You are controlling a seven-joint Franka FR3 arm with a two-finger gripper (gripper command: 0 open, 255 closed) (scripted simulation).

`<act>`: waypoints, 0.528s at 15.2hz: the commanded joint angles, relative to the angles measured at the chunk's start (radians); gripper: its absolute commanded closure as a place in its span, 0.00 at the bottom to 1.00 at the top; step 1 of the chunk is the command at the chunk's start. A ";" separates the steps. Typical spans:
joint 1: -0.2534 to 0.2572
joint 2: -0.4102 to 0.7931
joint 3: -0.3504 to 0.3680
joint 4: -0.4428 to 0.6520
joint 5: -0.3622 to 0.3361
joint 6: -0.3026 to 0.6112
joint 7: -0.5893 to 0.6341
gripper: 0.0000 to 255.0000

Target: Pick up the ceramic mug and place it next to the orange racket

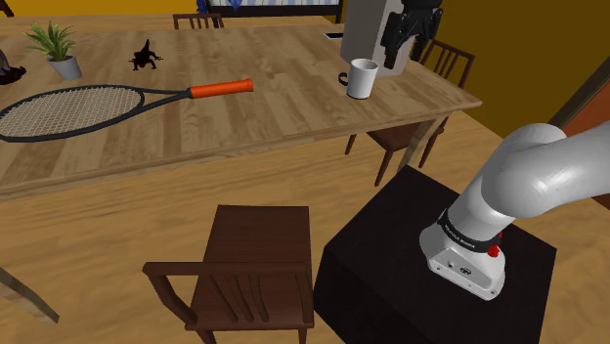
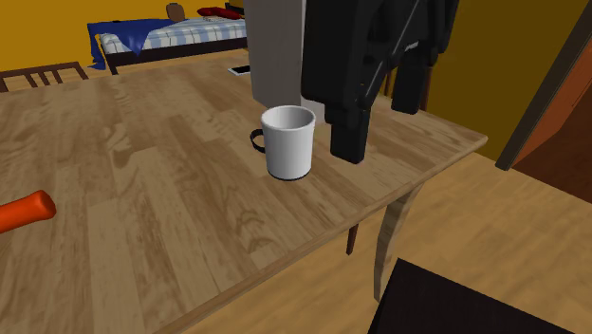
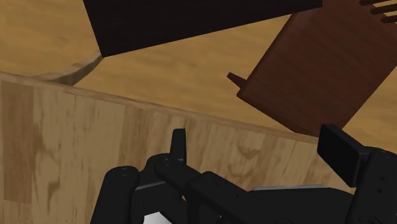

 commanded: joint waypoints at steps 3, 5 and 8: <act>-0.002 0.067 -0.021 0.019 -0.021 0.042 -0.039 0.00; -0.003 0.137 -0.042 0.044 -0.039 0.082 -0.077 0.00; -0.005 0.245 -0.070 0.091 -0.061 0.136 -0.132 0.00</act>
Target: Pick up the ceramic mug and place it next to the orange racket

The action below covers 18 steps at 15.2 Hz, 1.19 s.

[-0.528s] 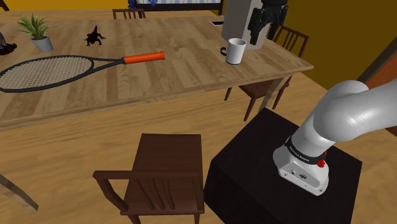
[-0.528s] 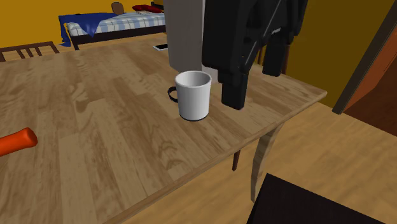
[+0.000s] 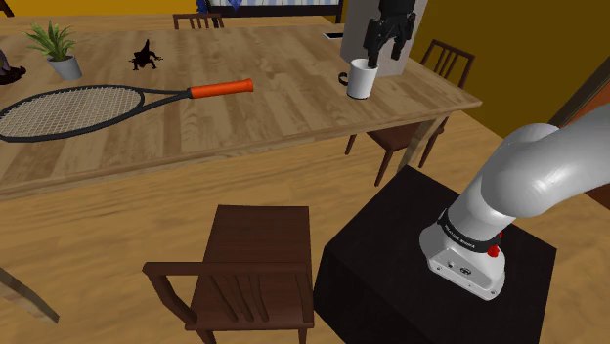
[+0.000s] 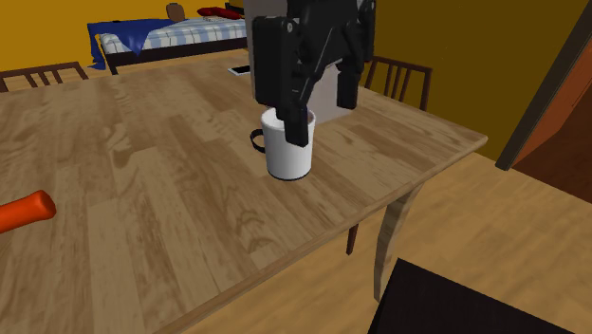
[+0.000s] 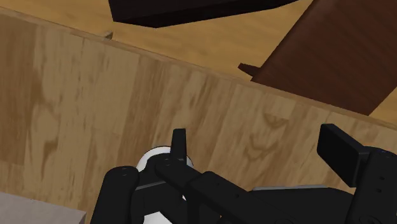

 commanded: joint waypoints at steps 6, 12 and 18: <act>-0.003 0.260 -0.055 0.139 -0.032 0.108 -0.125 0.00; -0.008 0.381 -0.073 0.198 -0.036 0.165 -0.178 0.00; -0.011 0.390 -0.078 0.131 -0.038 0.240 -0.177 0.00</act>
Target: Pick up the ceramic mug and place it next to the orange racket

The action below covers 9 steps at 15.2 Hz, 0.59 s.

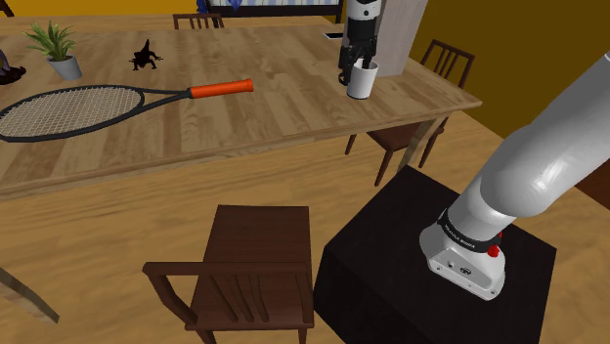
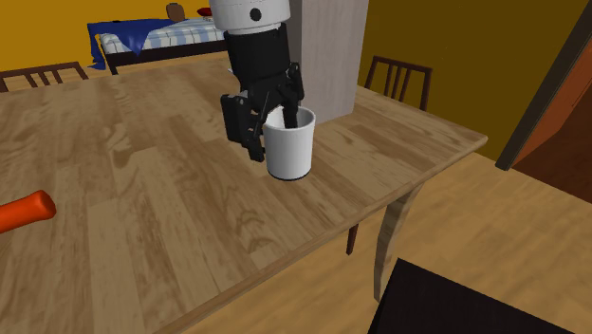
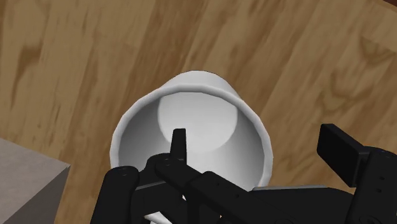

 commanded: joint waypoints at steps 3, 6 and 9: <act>-0.001 0.001 -0.001 -0.007 -0.001 0.009 -0.001 0.00; -0.001 0.001 -0.001 -0.007 -0.001 0.009 -0.001 0.00; -0.001 0.001 -0.001 -0.007 -0.001 0.008 -0.001 1.00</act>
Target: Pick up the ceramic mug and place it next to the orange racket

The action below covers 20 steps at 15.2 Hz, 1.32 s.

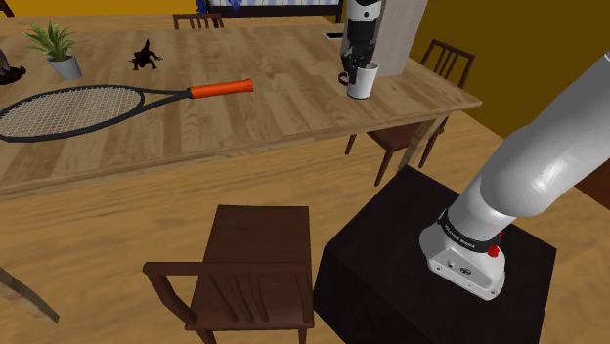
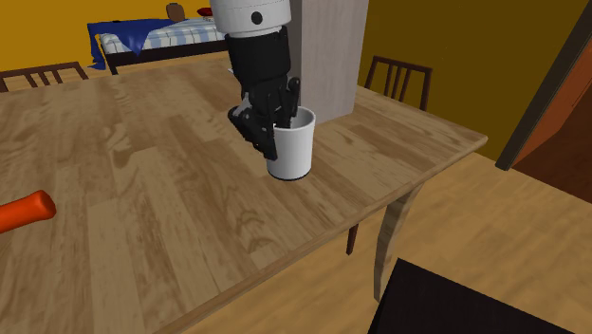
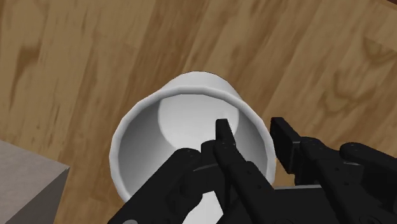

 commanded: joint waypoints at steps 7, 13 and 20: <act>0.000 0.000 0.000 0.000 0.000 0.000 0.000 1.00; 0.001 -0.014 0.002 0.053 0.000 -0.067 -0.004 1.00; 0.002 -0.025 0.005 0.136 0.002 -0.160 -0.009 1.00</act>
